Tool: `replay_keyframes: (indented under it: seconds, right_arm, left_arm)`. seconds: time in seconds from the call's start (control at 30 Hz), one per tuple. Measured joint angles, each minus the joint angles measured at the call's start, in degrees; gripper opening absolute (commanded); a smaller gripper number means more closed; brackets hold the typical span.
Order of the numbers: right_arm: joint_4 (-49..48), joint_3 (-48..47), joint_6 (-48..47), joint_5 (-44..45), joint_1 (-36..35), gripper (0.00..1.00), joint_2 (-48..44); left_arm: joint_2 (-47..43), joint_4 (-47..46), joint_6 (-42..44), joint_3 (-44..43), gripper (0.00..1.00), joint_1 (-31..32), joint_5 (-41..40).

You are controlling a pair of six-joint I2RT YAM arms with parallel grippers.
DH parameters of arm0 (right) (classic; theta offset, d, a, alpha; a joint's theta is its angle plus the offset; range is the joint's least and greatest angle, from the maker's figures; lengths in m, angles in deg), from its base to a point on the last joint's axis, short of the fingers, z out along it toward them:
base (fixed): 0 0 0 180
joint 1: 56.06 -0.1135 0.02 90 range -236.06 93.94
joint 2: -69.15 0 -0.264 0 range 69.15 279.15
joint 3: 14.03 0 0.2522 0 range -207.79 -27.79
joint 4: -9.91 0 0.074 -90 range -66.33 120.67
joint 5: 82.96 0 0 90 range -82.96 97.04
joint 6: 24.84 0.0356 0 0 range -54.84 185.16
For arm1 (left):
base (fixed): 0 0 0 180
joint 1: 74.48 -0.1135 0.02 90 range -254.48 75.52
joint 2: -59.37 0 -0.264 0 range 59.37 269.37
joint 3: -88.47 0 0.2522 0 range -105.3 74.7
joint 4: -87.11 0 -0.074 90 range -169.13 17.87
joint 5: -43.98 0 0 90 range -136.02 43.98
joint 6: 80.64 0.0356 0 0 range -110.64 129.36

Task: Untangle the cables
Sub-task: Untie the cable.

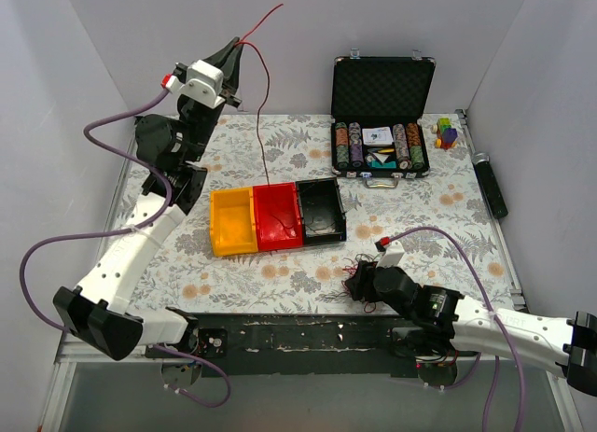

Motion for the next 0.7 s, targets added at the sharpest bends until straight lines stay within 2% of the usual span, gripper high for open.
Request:
replay_keyframes:
  seconds: [0.27,0.7]
  right_arm:
    - [0.0,0.0,0.0,0.0,0.0,0.68,0.0]
    - [0.1,0.0,0.2,0.0,0.0,0.68,-0.4]
  left_arm:
    - [-0.3,-1.6,2.0,2.3,0.00,-0.1,0.2]
    - [-1.5,-4.8,10.1,19.7,0.00,-0.4,1.0]
